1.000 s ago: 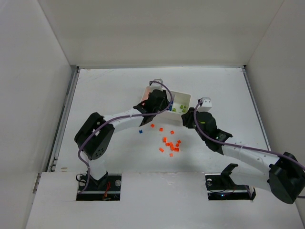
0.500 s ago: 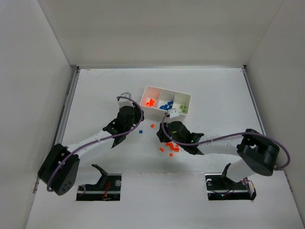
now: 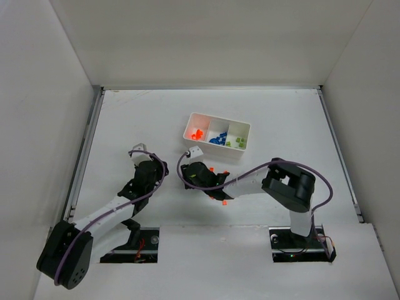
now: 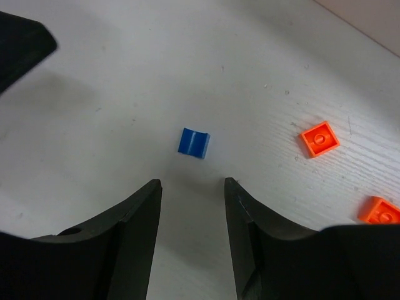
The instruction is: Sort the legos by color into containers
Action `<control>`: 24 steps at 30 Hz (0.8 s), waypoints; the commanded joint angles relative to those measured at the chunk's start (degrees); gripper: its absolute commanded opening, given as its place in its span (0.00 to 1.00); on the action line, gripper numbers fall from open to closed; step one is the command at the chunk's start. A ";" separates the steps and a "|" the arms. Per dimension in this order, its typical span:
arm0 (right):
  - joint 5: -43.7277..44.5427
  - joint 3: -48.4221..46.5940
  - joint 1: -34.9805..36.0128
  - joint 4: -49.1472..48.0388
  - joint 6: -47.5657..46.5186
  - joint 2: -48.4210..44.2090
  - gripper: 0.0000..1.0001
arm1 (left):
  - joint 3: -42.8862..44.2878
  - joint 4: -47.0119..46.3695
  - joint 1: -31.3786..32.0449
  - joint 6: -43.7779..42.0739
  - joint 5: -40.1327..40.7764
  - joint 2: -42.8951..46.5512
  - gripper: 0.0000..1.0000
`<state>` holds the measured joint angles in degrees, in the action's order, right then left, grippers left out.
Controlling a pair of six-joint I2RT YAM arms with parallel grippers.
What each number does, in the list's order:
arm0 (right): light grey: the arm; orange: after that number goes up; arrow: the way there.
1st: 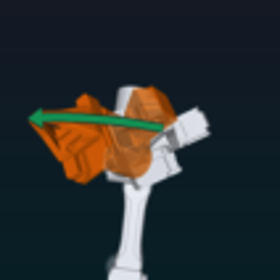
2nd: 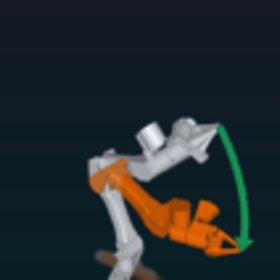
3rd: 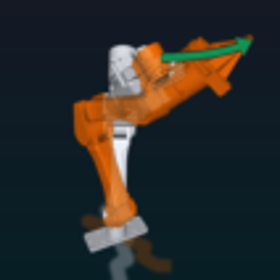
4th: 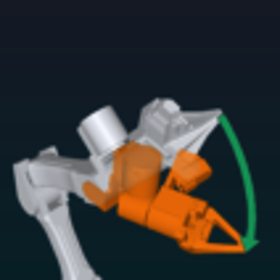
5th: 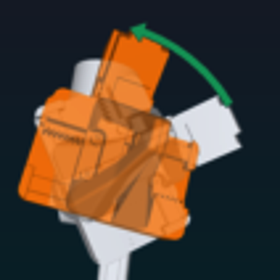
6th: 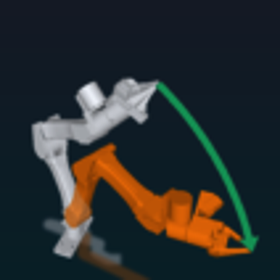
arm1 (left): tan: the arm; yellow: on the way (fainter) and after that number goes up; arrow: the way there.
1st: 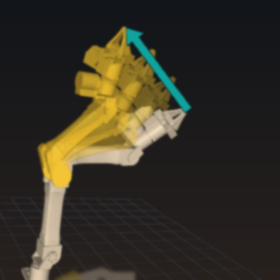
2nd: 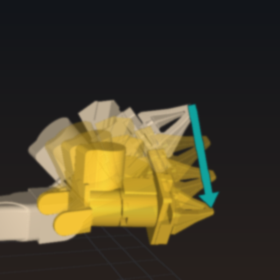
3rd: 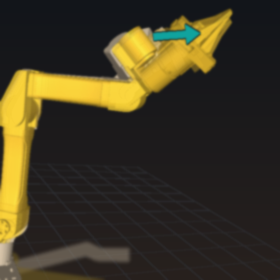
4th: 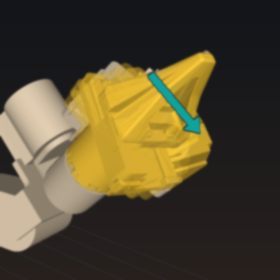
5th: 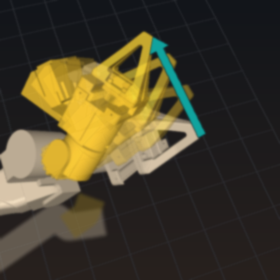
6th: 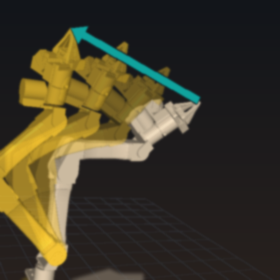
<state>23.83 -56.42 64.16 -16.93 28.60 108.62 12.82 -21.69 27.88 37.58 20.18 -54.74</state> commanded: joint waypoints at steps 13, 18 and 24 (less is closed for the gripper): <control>7.98 -10.20 -0.13 5.67 -1.53 7.66 0.27 | -2.45 -5.73 -2.79 -0.85 -0.41 4.29 0.38; 9.21 -8.36 -0.05 6.03 -1.53 3.63 0.21 | -2.45 -6.34 -2.96 -0.67 -0.76 4.03 0.38; 9.12 -4.32 -0.39 5.33 -1.88 -8.49 0.21 | -2.27 -7.13 -2.17 -0.93 -1.38 3.33 0.38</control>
<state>31.33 -61.45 64.10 -10.15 27.18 108.27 10.74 -25.15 25.21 37.32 19.20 -51.46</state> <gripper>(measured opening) 0.245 0.381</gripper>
